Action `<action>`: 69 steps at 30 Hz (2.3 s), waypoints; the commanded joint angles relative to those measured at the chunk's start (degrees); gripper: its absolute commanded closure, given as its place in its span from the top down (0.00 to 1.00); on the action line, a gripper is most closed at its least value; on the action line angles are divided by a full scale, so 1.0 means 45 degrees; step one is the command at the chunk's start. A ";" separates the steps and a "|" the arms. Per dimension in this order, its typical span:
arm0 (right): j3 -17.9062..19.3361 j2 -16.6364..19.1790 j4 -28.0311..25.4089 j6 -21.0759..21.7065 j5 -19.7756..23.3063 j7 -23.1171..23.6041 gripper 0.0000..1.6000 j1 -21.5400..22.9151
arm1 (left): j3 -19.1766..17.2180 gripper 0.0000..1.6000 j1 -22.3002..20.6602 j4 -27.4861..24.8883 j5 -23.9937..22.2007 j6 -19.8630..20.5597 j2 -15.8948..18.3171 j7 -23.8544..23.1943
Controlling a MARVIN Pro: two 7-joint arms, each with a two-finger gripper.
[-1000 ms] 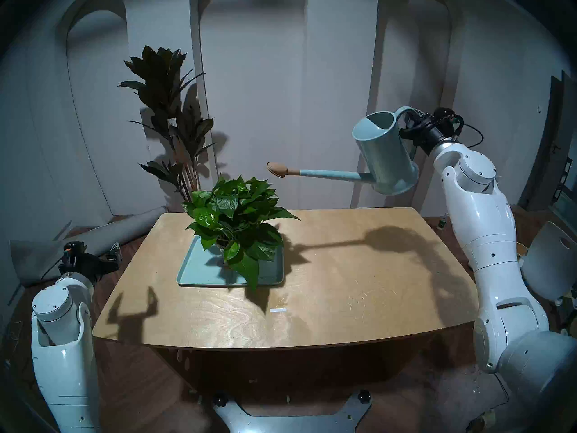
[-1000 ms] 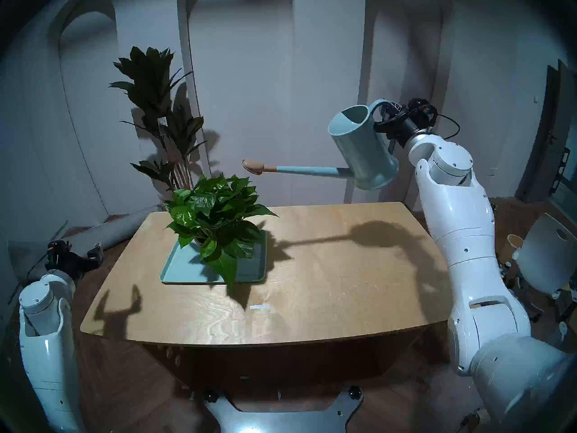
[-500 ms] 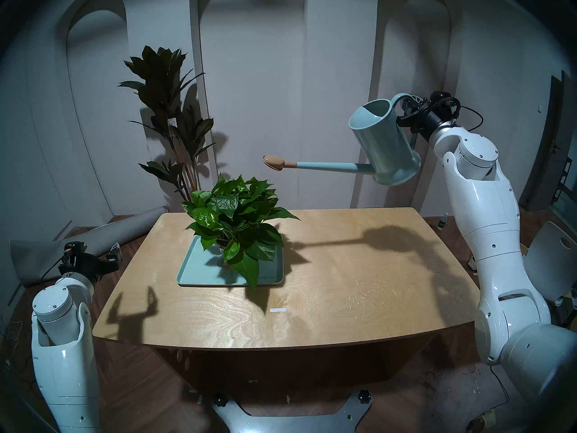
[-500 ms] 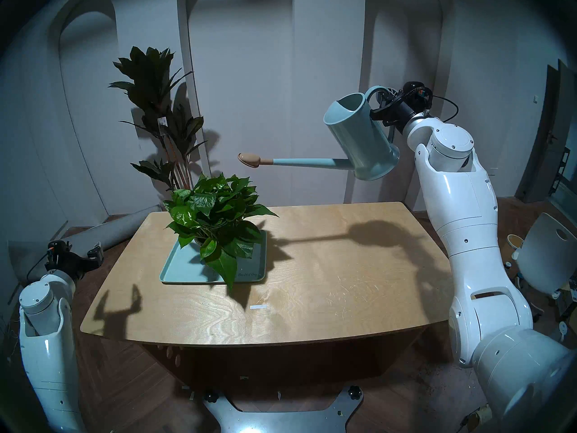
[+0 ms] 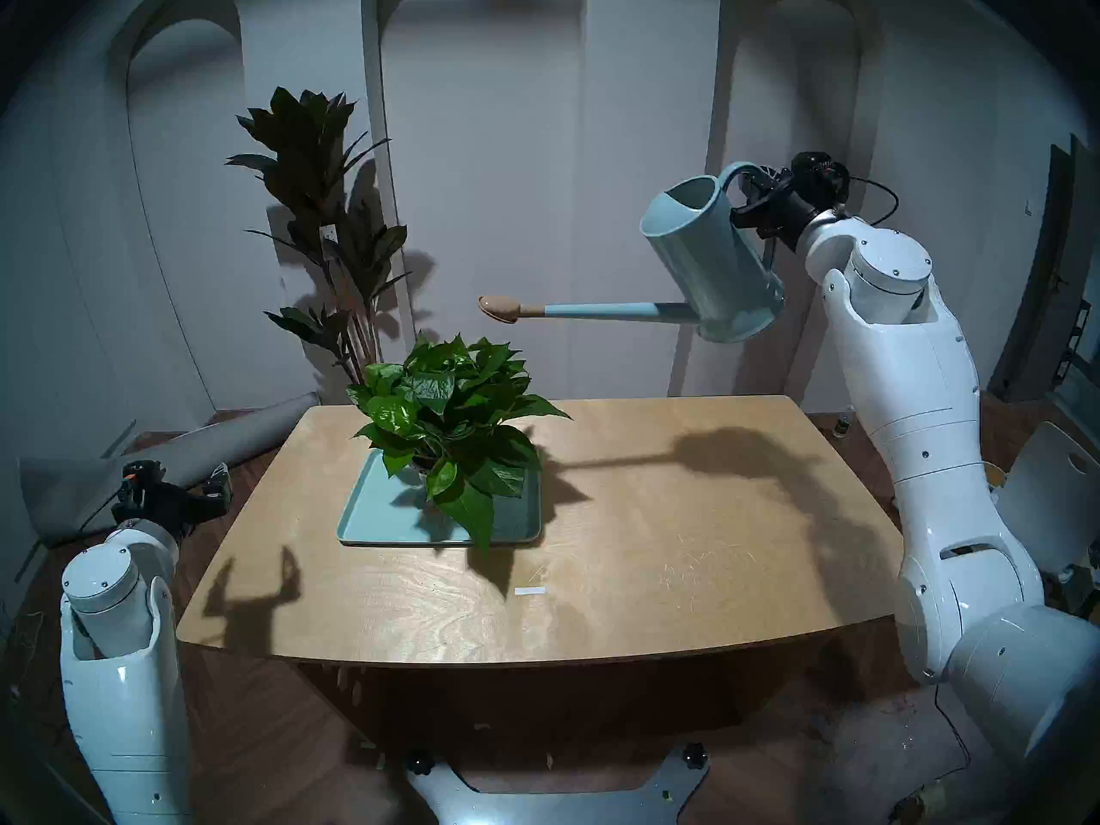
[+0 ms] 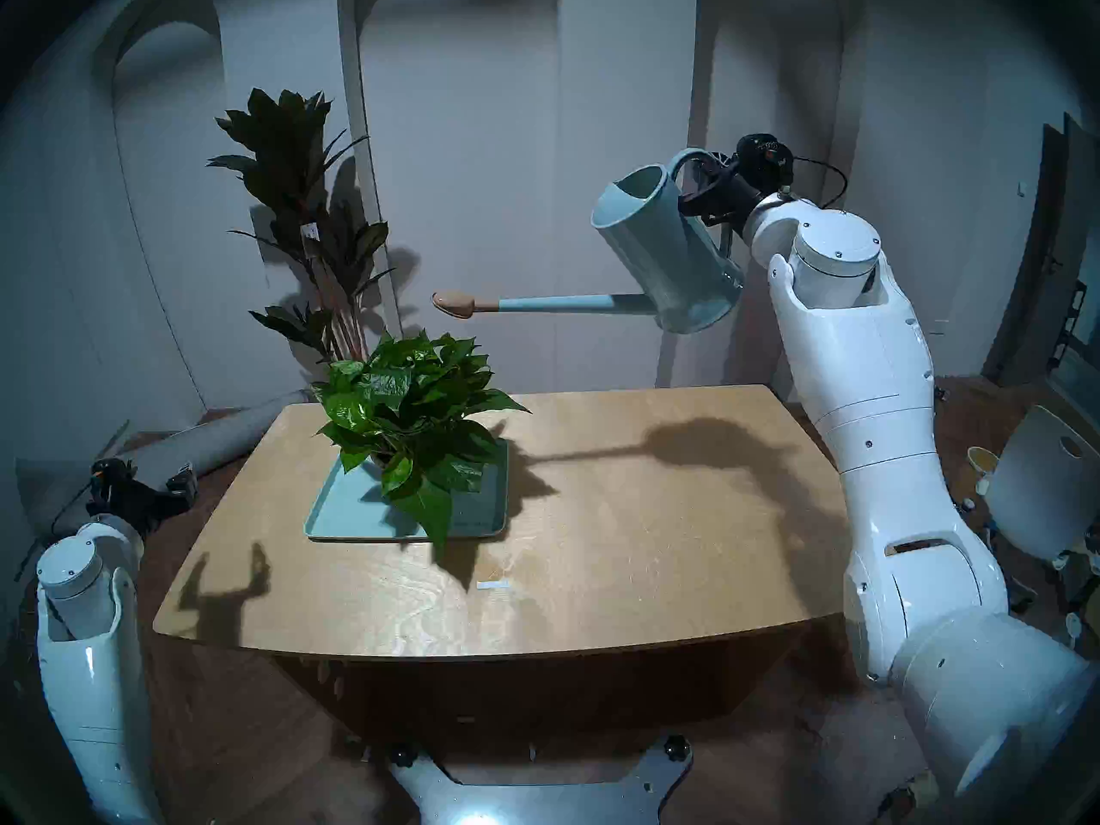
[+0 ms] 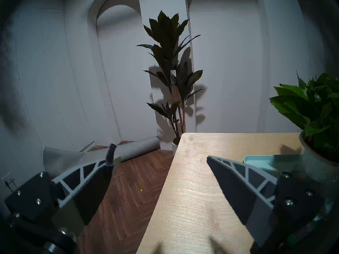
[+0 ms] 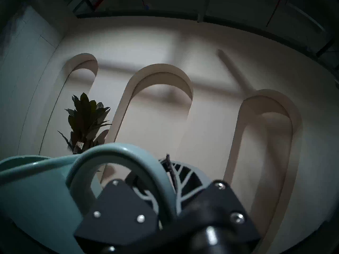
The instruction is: Pick up the watering can and pour water into the potted plant, then put the can down
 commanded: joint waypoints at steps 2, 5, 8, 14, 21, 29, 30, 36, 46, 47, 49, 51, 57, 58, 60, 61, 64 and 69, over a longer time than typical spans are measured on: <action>-0.0006 -0.0183 -0.0864 0.0056 -0.0467 -0.0086 0.00 0.1301 | 0.0006 1.00 -0.0116 -0.0207 -0.0007 -0.0058 0.0080 -0.0020; -0.0087 -0.0265 -0.0893 0.0183 -0.0717 -0.0072 0.00 0.1479 | 0.0007 1.00 -0.0118 -0.0211 -0.0007 -0.0059 0.0081 -0.0020; -0.0155 -0.0336 -0.0863 0.0303 -0.0941 -0.0055 0.00 0.1660 | 0.0007 1.00 -0.0119 -0.0214 -0.0007 -0.0060 0.0082 -0.0021; -0.0304 -0.0559 -0.0782 0.0514 -0.1363 -0.0045 0.00 0.1899 | 0.0007 1.00 -0.0120 -0.0218 -0.0006 -0.0061 0.0083 -0.0021; -0.0522 -0.0910 -0.0583 0.0753 -0.1799 -0.0049 0.00 0.2266 | 0.0007 1.00 -0.0120 -0.0210 -0.0003 -0.0060 0.0081 -0.0021; -0.0777 -0.1382 -0.0165 0.1012 -0.2262 -0.0072 0.00 0.2626 | 0.0007 1.00 -0.0120 -0.0204 -0.0003 -0.0059 0.0080 -0.0020; -0.0808 -0.1434 -0.0121 0.1034 -0.2303 -0.0074 0.00 0.2661 | 0.0007 1.00 -0.0120 -0.0203 -0.0003 -0.0059 0.0080 -0.0020; -0.0982 -0.1796 0.0157 0.1189 -0.2639 -0.0080 0.00 0.2897 | 0.0007 1.00 -0.0121 -0.0200 -0.0004 -0.0059 0.0080 -0.0020; -0.1218 -0.2436 0.0622 0.1379 -0.3188 -0.0093 0.00 0.3235 | 0.0007 1.00 -0.0122 -0.0198 -0.0004 -0.0060 0.0081 -0.0020; -0.1289 -0.2567 0.0774 0.1442 -0.3297 -0.0081 0.00 0.3428 | 0.0007 1.00 -0.0122 -0.0199 -0.0004 -0.0060 0.0081 -0.0020; -0.1325 -0.2697 0.0834 0.1477 -0.3397 -0.0076 0.00 0.3525 | 0.0008 1.00 -0.0123 -0.0200 -0.0004 -0.0060 0.0081 -0.0020; -0.1347 -0.2800 0.0859 0.1498 -0.3504 -0.0068 0.00 0.3571 | 0.0008 1.00 -0.0124 -0.0203 -0.0004 -0.0061 0.0082 -0.0021; -0.1289 -0.2995 0.0809 0.1556 -0.3841 -0.0010 0.00 0.3832 | 0.0008 1.00 -0.0126 -0.0215 -0.0004 -0.0064 0.0084 -0.0022; -0.1246 -0.3009 0.0730 0.1552 -0.3887 -0.0001 0.00 0.3807 | 0.0008 1.00 -0.0126 -0.0217 -0.0004 -0.0064 0.0085 -0.0023; -0.1181 -0.3016 0.0663 0.1561 -0.3981 0.0031 0.00 0.3888 | 0.0009 1.00 -0.0127 -0.0221 -0.0004 -0.0065 0.0085 -0.0023; -0.1147 -0.3021 0.0663 0.1574 -0.4040 0.0050 0.00 0.3969 | 0.0009 1.00 -0.0128 -0.0224 -0.0004 -0.0065 0.0085 -0.0023; -0.1029 -0.2998 0.0519 0.1581 -0.4193 0.0123 0.00 0.4081 | 0.0009 1.00 -0.0128 -0.0234 -0.0004 -0.0067 0.0087 -0.0025; -0.0899 -0.2967 0.0116 0.1571 -0.4426 0.0316 0.00 0.4270 | 0.0010 1.00 -0.0127 -0.0263 -0.0004 -0.0071 0.0089 -0.0028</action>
